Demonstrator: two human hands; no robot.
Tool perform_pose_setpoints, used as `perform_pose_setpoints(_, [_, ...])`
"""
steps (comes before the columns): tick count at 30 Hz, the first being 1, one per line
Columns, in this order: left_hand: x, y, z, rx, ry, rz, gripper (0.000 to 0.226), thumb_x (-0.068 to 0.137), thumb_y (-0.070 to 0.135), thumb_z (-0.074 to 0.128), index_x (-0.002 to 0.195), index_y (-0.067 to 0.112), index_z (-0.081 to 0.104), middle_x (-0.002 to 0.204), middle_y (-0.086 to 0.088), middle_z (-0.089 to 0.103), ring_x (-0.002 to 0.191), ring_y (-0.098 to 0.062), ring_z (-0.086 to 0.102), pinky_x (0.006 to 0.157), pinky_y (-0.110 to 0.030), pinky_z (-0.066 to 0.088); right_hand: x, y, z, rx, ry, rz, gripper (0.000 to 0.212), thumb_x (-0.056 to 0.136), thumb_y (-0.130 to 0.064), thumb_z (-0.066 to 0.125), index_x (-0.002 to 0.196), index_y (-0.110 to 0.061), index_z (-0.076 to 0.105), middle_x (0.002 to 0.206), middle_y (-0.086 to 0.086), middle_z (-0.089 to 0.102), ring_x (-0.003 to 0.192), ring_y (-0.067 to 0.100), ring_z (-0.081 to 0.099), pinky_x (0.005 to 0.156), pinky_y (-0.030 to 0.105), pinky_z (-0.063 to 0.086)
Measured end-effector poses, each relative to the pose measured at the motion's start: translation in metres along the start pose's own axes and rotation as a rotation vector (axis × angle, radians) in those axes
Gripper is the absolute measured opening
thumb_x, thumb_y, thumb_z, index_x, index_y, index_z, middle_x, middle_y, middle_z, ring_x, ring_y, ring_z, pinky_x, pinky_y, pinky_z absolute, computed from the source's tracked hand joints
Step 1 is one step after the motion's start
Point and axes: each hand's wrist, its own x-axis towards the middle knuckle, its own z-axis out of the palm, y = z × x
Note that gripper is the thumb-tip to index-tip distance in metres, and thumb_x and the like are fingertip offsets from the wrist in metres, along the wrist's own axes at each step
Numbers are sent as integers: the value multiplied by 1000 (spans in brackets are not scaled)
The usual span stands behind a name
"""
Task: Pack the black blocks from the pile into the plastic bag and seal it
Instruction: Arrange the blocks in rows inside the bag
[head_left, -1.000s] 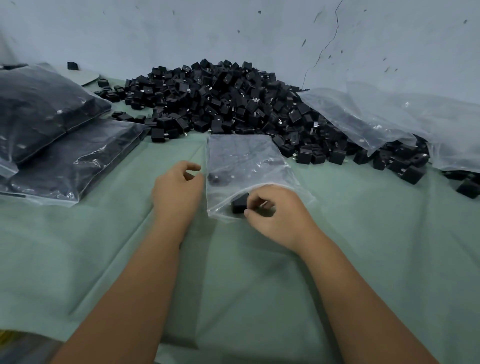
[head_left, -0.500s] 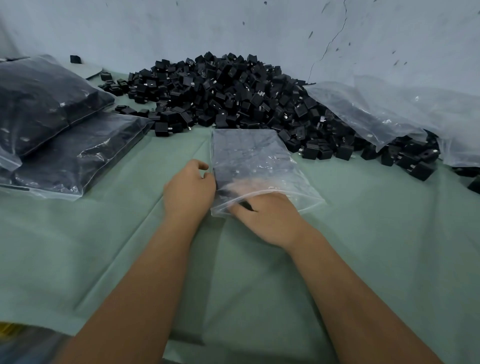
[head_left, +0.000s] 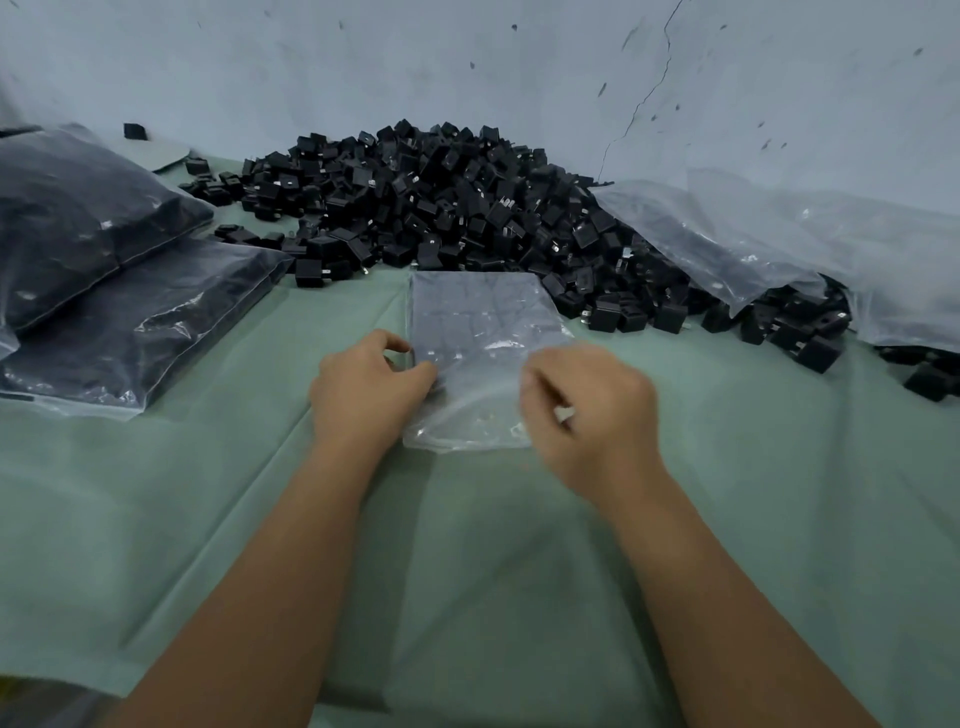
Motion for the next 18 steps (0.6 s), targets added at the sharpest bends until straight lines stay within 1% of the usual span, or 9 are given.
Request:
perform_pose_setpoints(2, [6,5,-1,-37,-2,31,31,79,38,60,109,28,62,92,6,67,94,-25,63,86,-45,52,11,14,-10,45,156,210,26,88,-19,46,66,-11,57,59,-1,49,58,18,44,52,35,36])
perform_pose_setpoints(4, [16,15,1,-94,-27,95,36,82,36,57,117,31,60,107,5,63,93,-23,64,87,-45,54,21,36,-15,33,217,399,23,89,-21,46,71,-13,57,65,-1,53,66,18,49,56,32,37])
perform_pose_setpoints(6, [29,32,10,-104,-103,244,41,87,32,58,127,37,56,120,3,60,94,-19,63,89,-38,51,31,61,-13,-55,99,469,19,90,-23,48,78,-17,62,78,-4,56,81,16,50,63,20,35])
perform_pose_setpoints(7, [35,40,18,-18,-165,355,46,89,33,57,134,40,50,129,0,58,103,-19,61,94,-35,46,38,73,-8,-94,-10,475,16,91,-25,51,86,-20,65,87,-6,57,90,15,49,68,18,33])
perform_pose_setpoints(8, [39,47,27,132,-238,457,52,91,39,53,141,45,41,141,-2,51,119,-22,54,103,-39,39,44,84,-1,-137,-127,478,15,91,-27,53,97,-24,67,97,-6,56,99,15,47,76,19,33])
perform_pose_setpoints(10, [42,54,49,471,-357,561,58,94,57,37,148,53,16,162,-1,22,148,-24,19,117,-59,13,58,105,17,-217,-319,487,27,92,-32,54,118,-29,62,116,-3,52,113,18,44,92,29,36])
perform_pose_setpoints(12, [41,47,72,684,-388,586,58,93,67,20,146,57,-1,165,1,1,151,-27,-4,111,-73,-2,72,120,39,-221,-427,489,36,93,-34,53,129,-33,56,132,2,47,124,23,39,106,37,32])
perform_pose_setpoints(14, [39,38,85,762,-355,623,59,92,69,15,145,56,-8,165,-1,-6,151,-30,-8,106,-76,-3,86,132,63,-166,-480,480,39,94,-36,50,133,-38,52,143,4,40,133,25,31,111,40,24])
perform_pose_setpoints(18, [40,35,87,758,-310,640,59,93,68,14,143,55,-15,164,-1,-10,151,-29,-10,105,-75,-10,106,158,102,-186,-601,426,40,100,-41,37,140,-44,43,158,0,24,145,21,16,117,44,10])
